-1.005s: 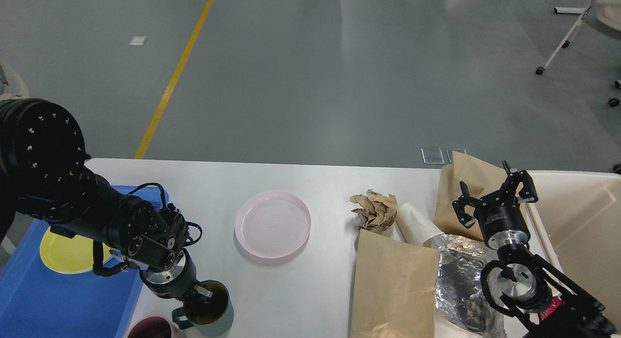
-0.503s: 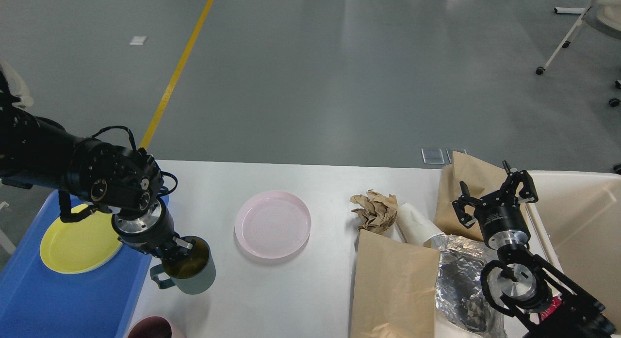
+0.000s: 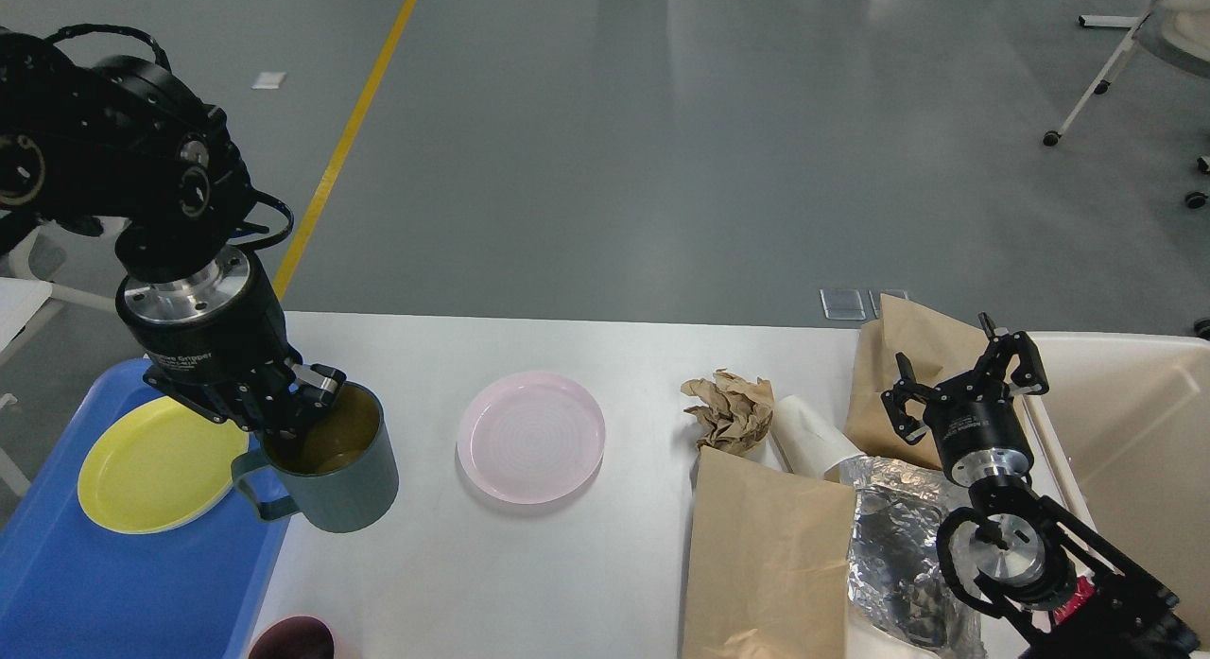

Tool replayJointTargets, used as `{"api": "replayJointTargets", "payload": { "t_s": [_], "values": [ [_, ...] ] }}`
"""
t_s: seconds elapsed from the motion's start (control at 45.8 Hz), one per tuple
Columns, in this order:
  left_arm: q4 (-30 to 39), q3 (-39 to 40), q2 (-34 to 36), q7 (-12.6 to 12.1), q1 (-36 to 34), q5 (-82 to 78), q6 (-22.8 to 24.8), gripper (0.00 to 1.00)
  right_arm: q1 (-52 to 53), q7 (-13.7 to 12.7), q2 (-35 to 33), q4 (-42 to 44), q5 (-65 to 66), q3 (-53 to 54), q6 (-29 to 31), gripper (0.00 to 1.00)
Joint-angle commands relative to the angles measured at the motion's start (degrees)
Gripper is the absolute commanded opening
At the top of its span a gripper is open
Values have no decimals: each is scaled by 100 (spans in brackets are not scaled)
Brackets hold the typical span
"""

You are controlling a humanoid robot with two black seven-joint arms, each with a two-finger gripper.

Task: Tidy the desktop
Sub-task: 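Lift the green mug and place it at the tray's near corner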

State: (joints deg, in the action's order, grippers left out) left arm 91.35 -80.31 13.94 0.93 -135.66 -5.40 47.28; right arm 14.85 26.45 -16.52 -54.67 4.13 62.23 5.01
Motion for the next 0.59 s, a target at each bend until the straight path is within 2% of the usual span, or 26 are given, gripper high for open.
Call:
{"api": "replayJointTargets", "payload": {
  "t_s": [0.0, 0.131, 0.284, 0.568],
  "values": [
    [-12, -335, 65, 223, -172, 21, 150, 0, 0, 0, 0, 0, 0, 0, 0, 100],
    [-143, -643, 197, 250, -66, 13, 124, 0, 0, 0, 0, 0, 0, 0, 0, 100],
    [-784, -898, 846, 162, 346, -93, 150, 0, 0, 0, 0, 0, 0, 0, 0, 100],
    [-2313, -925, 1822, 179, 1971, -374, 194, 0, 0, 0, 0, 0, 0, 0, 0, 100]
  ]
}}
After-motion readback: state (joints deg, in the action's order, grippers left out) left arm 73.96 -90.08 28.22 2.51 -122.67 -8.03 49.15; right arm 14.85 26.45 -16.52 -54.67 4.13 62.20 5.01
